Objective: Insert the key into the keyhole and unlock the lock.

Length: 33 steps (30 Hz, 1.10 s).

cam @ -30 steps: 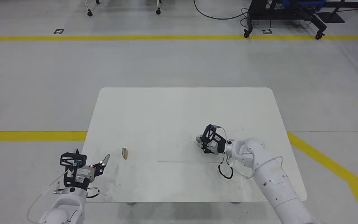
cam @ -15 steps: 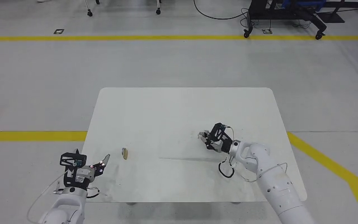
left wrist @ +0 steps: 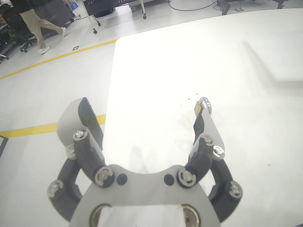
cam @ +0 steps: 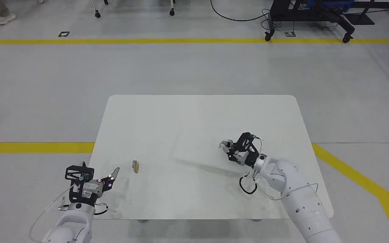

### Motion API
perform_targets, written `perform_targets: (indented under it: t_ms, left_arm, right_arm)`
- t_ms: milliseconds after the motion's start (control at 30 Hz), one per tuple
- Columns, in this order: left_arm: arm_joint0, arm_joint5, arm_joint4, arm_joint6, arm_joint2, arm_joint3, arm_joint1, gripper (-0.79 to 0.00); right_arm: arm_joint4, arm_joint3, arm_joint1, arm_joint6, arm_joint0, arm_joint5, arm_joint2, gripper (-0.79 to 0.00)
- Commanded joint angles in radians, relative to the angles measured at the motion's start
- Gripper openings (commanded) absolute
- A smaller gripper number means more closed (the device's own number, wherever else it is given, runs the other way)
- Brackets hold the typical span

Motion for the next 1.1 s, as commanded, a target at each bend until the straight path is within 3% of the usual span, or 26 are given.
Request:
perform_targets:
  t_ms: [0, 133, 267, 433, 567, 667, 933, 1067]
  left_arm:
    - [0.000, 0.000, 0.000, 0.000, 0.000, 0.000, 0.000, 0.000]
    - [0.000, 0.000, 0.000, 0.000, 0.000, 0.000, 0.000, 0.000]
    - [0.000, 0.000, 0.000, 0.000, 0.000, 0.000, 0.000, 0.000]
    - [0.000, 0.000, 0.000, 0.000, 0.000, 0.000, 0.000, 0.000]
    - [0.000, 0.000, 0.000, 0.000, 0.000, 0.000, 0.000, 0.000]
    - [0.000, 0.000, 0.000, 0.000, 0.000, 0.000, 0.000, 0.000]
    - [0.000, 0.000, 0.000, 0.000, 0.000, 0.000, 0.000, 0.000]
    - [0.000, 0.000, 0.000, 0.000, 0.000, 0.000, 0.000, 0.000]
  right_arm:
    - [-0.004, -0.004, -0.005, 0.062, 0.003, 0.054, -0.017, -0.785]
    - [-0.004, -0.028, -0.019, 0.182, 0.019, 0.146, -0.061, -0.785]
    - [-0.031, -0.045, -0.024, 0.212, 0.020, 0.198, -0.083, -0.785]
    - [-0.139, -0.094, -0.022, 0.135, -0.013, 0.276, -0.096, -0.785]
    - [-0.307, -0.131, -0.018, 0.012, -0.067, 0.406, -0.118, -0.785]
    - [-0.332, -0.134, -0.021, -0.009, -0.082, 0.448, -0.125, -0.785]
    - [0.025, -0.094, -0.033, 0.069, -0.057, 0.334, -0.053, -0.785]
    - [0.308, -0.044, -0.052, 0.279, -0.013, 0.383, -0.034, -0.785]
